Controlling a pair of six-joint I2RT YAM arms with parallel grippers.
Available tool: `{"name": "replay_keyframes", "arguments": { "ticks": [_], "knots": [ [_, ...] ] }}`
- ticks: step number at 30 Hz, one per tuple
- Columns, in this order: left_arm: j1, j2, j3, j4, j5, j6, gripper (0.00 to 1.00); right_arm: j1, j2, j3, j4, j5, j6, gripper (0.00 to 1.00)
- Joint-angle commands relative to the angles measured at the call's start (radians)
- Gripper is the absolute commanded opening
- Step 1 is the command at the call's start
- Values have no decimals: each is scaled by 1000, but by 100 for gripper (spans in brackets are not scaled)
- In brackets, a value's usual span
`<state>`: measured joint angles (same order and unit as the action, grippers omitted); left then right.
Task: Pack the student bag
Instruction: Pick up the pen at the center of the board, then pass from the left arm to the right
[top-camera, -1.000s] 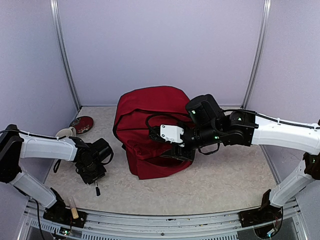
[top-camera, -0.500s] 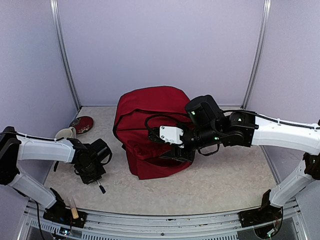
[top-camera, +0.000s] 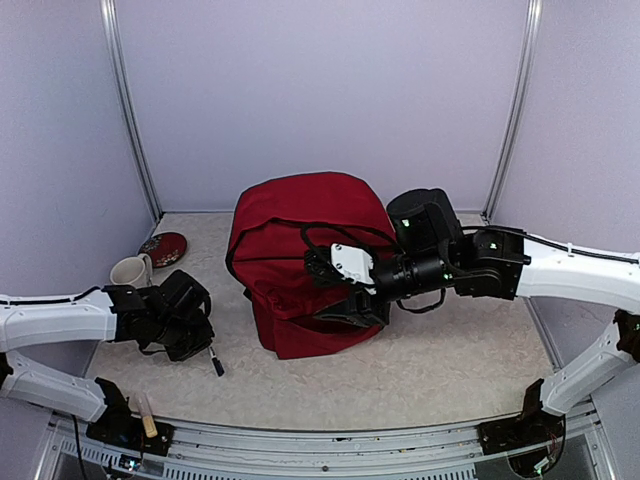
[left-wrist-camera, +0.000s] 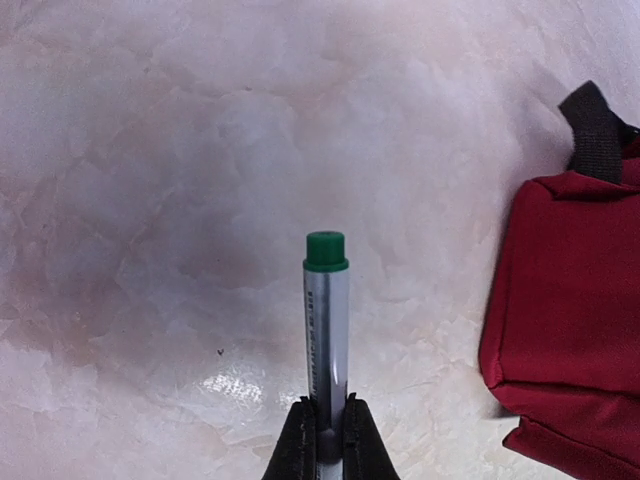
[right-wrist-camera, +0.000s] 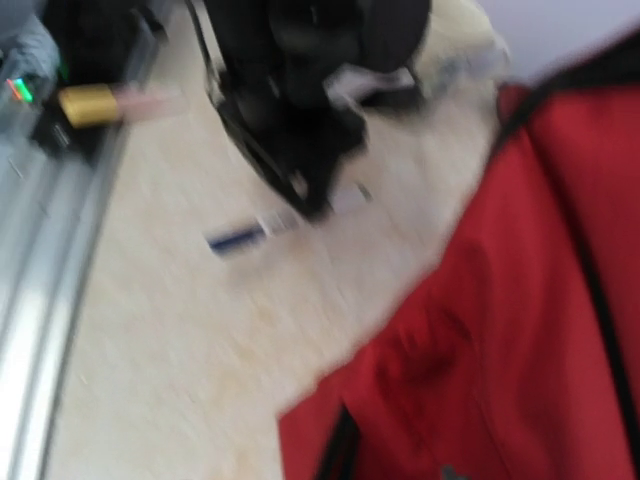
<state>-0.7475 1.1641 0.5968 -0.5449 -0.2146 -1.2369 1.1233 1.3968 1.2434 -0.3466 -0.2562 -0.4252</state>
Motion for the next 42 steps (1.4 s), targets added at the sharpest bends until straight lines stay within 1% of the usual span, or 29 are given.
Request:
{"name": "replay_keyframes", "arguments": {
  "ticks": [1,6,8,10,13,14,15,17,18,21,24,28,30,31,32,33,34,37,38,40,42],
  "knots": [
    [-101,-67,59,14,-134,50,0,12,-12,-32,197,-186,161,58],
    [-285,-177,157,8,-405,119,0,12,-15,-21,363,-210,332,58],
    [-348,-239,169,48,-483,172,0,13,-15,-29,448,-198,385,58],
    [-405,-298,165,120,-536,245,0,14,3,-27,507,-203,418,58],
    [-490,-368,152,251,-574,368,0,15,63,19,535,-212,454,60],
    [-516,-384,147,297,-578,410,0,15,86,42,535,-211,469,62],
    [-541,-401,146,344,-581,450,0,15,106,66,535,-220,484,67],
    [-581,-420,148,397,-585,514,0,15,144,110,536,-269,496,80],
    [-595,-427,149,422,-577,546,0,14,159,130,542,-284,503,83],
    [-642,-428,146,499,-551,644,0,14,193,165,570,-255,530,85],
    [-692,-394,153,561,-544,717,0,12,237,204,573,-236,557,83],
    [-770,-315,206,599,-582,793,0,-6,280,247,576,-339,611,79],
    [-788,-295,218,617,-588,817,0,-17,280,240,612,-374,644,76],
    [-789,-291,215,635,-580,823,0,-22,277,231,642,-390,658,73],
    [-790,-289,209,650,-572,826,0,-25,276,225,665,-408,672,68],
    [-790,-286,205,662,-566,830,0,-29,275,216,684,-435,684,59],
    [-790,-282,202,667,-564,833,0,-31,278,219,691,-464,695,52],
    [-790,-274,204,673,-563,835,0,-34,291,225,684,-529,712,35],
    [-790,-274,203,676,-564,837,0,-34,295,227,681,-543,718,31],
    [-790,-277,200,686,-569,846,0,-37,302,228,673,-565,726,30],
    [-790,-275,198,699,-572,853,0,-39,306,229,667,-573,732,34]
  ]
}}
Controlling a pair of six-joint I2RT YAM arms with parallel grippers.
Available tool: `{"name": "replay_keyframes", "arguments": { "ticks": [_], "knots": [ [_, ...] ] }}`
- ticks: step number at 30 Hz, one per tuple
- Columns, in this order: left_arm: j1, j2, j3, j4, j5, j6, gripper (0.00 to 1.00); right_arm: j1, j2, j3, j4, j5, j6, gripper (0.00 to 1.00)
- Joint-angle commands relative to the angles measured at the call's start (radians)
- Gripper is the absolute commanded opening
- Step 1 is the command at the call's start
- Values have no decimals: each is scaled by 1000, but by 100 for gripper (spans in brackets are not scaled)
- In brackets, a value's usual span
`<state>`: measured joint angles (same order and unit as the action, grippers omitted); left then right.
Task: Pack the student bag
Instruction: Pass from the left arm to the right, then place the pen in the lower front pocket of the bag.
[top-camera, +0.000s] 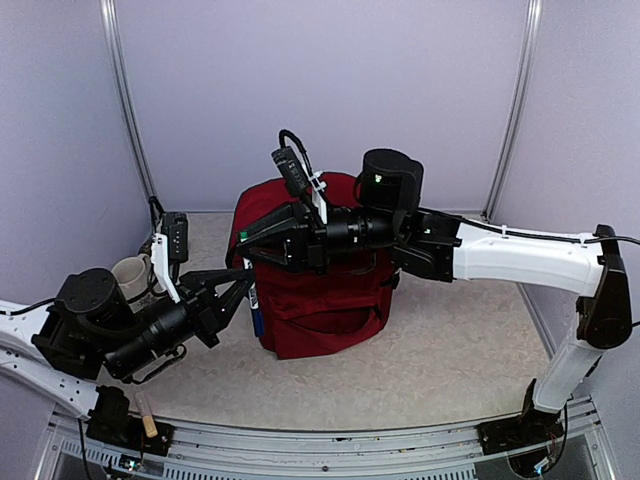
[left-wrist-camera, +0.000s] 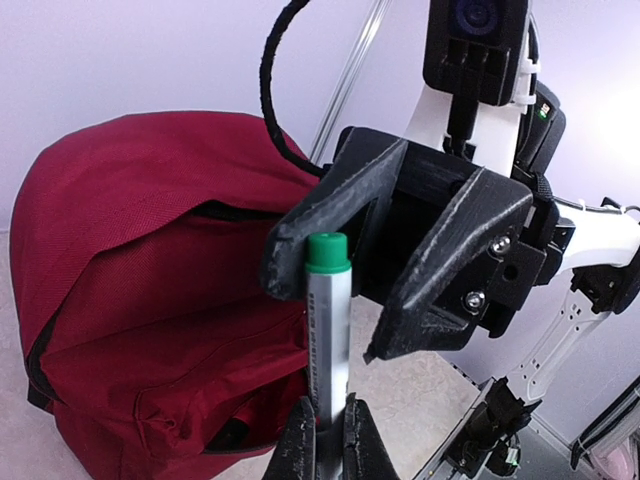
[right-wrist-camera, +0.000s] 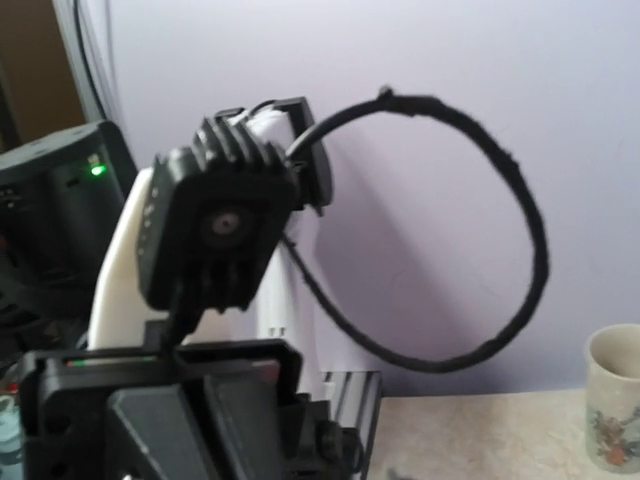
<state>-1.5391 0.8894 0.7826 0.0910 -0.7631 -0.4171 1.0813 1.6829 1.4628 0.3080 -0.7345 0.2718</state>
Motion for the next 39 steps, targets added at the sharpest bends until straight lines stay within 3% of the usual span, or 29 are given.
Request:
{"name": "replay_keyframes", "arguments": {
  "ticks": [1,3,8,12,13,15,16,17,20,22,25,28,34,39],
  "knots": [
    [2,2,12,66,-24,36,0,3,21,9,10,-96,36,36],
    [2,7,12,68,-24,40,0,4,22,9,11,-102,39,30],
    [2,5,11,73,-33,44,0,3,39,35,-13,-155,40,0],
    [2,2,3,67,-41,38,0,-1,17,31,-55,-146,4,0],
    [2,2,2,56,-43,30,14,-3,3,30,-77,-137,-16,0],
    [3,4,1,27,-60,5,73,-12,-34,29,-154,-93,-90,0],
    [3,4,-1,8,-73,-11,94,-19,-56,26,-202,-61,-138,0],
    [4,1,-2,-10,-84,-28,98,-24,-85,20,-261,-18,-195,0],
    [29,-10,0,-122,-161,-143,99,-43,-174,-24,-411,130,-395,0],
    [104,-6,23,-298,-192,-315,99,-52,-222,-87,-463,205,-521,0],
    [260,18,66,-614,-105,-579,99,-53,-267,-201,-468,244,-652,0],
    [342,43,81,-787,-49,-733,99,-53,-278,-267,-434,260,-724,0],
    [380,128,89,-1037,-28,-946,99,-53,-205,-256,-521,414,-805,0],
    [407,229,77,-1095,95,-972,99,-53,-109,-203,-652,502,-807,0]
  ]
}}
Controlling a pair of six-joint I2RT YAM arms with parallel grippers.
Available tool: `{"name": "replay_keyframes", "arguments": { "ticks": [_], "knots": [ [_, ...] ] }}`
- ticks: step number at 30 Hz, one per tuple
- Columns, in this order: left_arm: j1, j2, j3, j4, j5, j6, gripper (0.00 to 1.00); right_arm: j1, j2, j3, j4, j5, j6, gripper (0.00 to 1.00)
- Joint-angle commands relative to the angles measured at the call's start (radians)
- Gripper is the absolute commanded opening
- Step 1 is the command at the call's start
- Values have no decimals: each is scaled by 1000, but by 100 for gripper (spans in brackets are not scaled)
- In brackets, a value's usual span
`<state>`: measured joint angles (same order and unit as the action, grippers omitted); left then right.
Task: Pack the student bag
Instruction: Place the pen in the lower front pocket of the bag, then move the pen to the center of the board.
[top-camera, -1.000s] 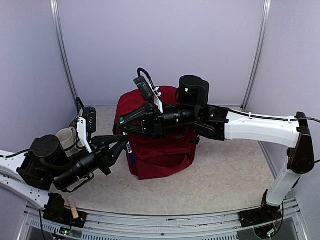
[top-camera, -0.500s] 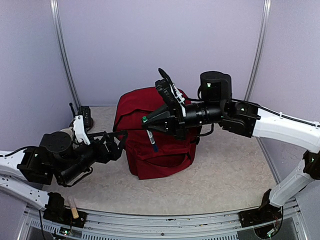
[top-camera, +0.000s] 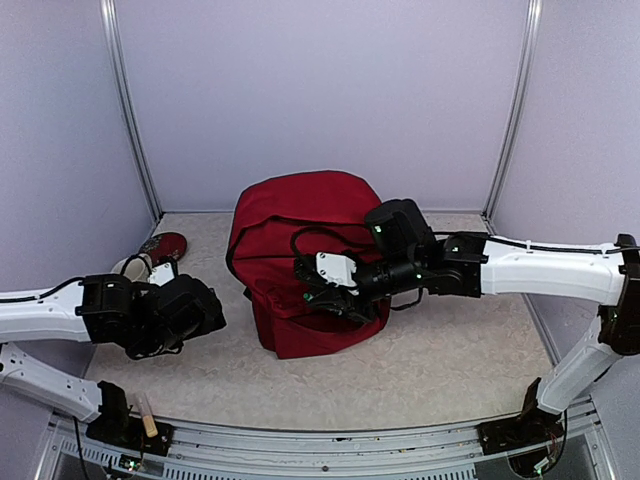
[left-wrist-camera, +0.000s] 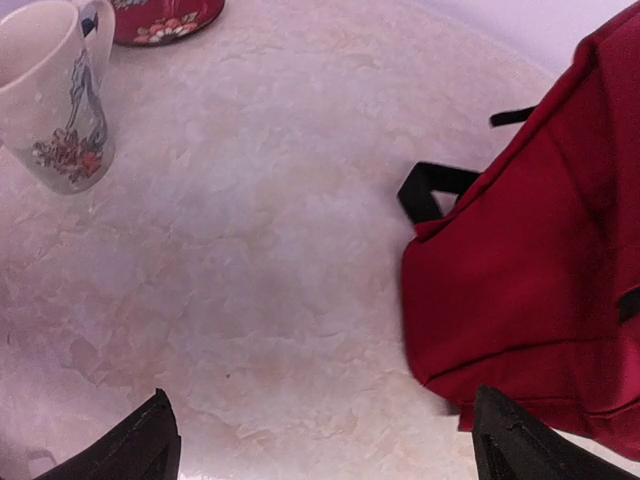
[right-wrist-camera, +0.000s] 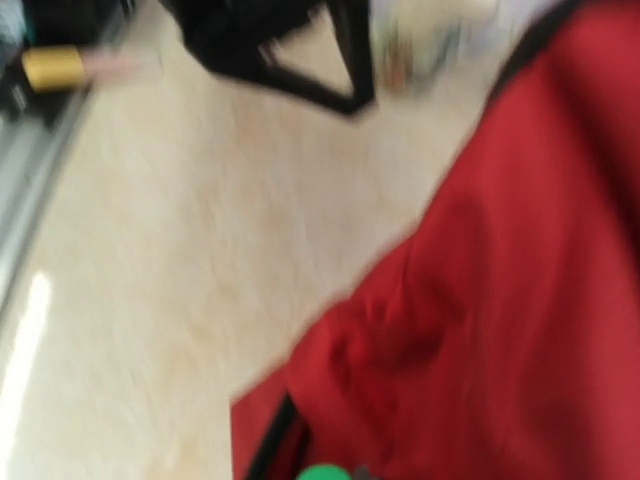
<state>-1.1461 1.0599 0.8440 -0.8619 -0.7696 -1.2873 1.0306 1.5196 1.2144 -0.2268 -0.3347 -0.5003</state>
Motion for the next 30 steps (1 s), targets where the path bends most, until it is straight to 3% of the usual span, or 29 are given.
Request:
{"name": "replay_keyframes", "arguments": {
  "ticks": [1,6,7,8,10,12,16,20,23,30],
  "knots": [
    [19,75,14,-156,121,-114,99,-2,65,47,-127,113,-34,0],
    [80,114,-37,-159,217,-146,99,-3,96,43,-139,152,-29,0],
    [97,113,-55,-146,244,-151,99,-2,99,45,-141,162,-27,7],
    [114,112,-73,-130,277,-151,99,-2,99,47,-142,177,-22,23],
    [140,103,-128,-92,347,-152,99,0,100,58,-148,195,-7,42],
    [146,90,-167,-75,396,-173,99,8,94,74,-162,193,3,50],
    [172,63,-189,-185,398,-266,99,35,62,59,-127,193,16,52],
    [282,39,-219,-326,453,-353,99,54,33,24,-95,188,28,52],
    [330,56,-243,-316,504,-352,99,58,14,8,-87,179,32,53],
    [425,220,-191,-334,381,-399,99,68,-38,-30,-69,134,24,53]
  ]
}}
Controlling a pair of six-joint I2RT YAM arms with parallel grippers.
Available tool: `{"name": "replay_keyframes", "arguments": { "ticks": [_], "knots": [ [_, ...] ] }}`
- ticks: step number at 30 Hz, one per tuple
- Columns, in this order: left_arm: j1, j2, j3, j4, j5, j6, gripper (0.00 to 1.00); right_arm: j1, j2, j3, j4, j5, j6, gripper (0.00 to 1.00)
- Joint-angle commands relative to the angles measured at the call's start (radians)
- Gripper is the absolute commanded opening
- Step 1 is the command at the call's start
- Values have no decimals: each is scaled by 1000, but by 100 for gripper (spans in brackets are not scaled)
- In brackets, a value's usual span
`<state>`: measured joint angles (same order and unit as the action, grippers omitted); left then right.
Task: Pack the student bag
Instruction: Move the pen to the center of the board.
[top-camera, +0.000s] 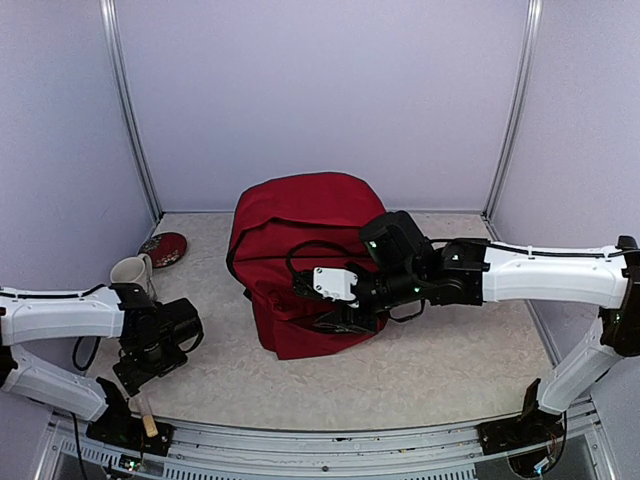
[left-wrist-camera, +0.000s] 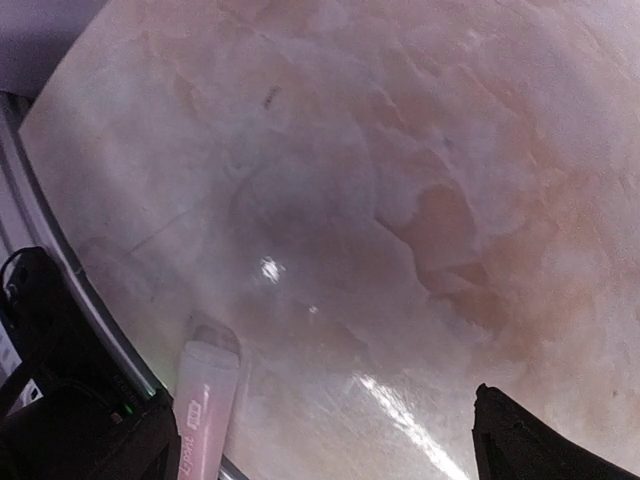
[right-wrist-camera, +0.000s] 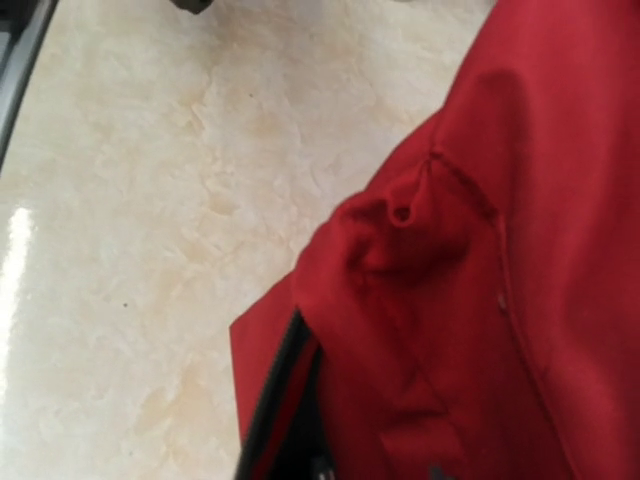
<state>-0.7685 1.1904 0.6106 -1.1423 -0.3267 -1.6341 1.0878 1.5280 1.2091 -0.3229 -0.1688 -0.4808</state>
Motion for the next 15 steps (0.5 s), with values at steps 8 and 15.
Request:
{"name": "replay_keyframes", "arguments": {
  "ticks": [8,15],
  "knots": [
    [68,244,-30,10,60,-178,99,34,-88,-45,50,-73,-8,54],
    [75,224,-70,60,109,-196,99,47,-100,-52,49,-79,-19,54]
  ]
}}
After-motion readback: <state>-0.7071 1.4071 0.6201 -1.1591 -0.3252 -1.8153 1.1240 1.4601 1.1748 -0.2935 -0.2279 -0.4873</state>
